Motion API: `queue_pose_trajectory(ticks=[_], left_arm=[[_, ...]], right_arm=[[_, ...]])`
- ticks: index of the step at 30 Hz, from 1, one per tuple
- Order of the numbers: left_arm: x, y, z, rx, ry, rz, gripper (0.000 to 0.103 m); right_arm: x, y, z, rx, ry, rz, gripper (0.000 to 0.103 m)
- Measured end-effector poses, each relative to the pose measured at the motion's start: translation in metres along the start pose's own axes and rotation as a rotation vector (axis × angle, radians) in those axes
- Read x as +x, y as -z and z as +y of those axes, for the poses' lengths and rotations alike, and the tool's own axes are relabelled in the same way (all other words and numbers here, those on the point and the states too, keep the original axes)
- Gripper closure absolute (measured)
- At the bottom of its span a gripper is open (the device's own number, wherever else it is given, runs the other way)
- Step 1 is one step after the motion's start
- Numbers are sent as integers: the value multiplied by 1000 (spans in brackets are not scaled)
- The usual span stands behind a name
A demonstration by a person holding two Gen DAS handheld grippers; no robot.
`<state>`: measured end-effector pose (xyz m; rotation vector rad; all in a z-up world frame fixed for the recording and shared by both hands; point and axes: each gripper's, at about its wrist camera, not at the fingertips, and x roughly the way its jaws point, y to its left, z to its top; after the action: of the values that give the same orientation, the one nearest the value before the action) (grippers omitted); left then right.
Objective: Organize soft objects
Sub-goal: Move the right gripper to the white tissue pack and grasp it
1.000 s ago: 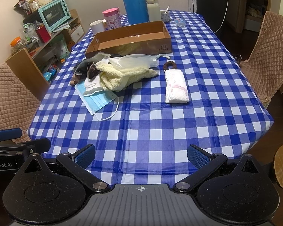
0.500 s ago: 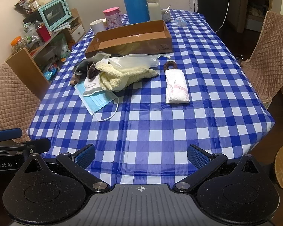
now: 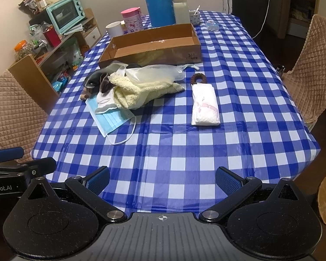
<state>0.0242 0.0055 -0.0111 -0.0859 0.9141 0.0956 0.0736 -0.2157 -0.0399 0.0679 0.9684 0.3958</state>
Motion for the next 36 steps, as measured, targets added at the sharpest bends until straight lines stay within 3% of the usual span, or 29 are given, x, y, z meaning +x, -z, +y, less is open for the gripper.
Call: queue_pose_trajectory(ticks=[25, 30, 36], left_arm=[[46, -30, -5, -99, -166, 5, 8], [54, -34, -9, -121, -188, -7, 8], [61, -38, -16, -130, -223, -17, 8]], right_arm=[[65, -59, -61, -80, -86, -53, 0], [80, -68, -81, -86, -138, -64, 1], [102, -79, -96, -95, -160, -35, 12]])
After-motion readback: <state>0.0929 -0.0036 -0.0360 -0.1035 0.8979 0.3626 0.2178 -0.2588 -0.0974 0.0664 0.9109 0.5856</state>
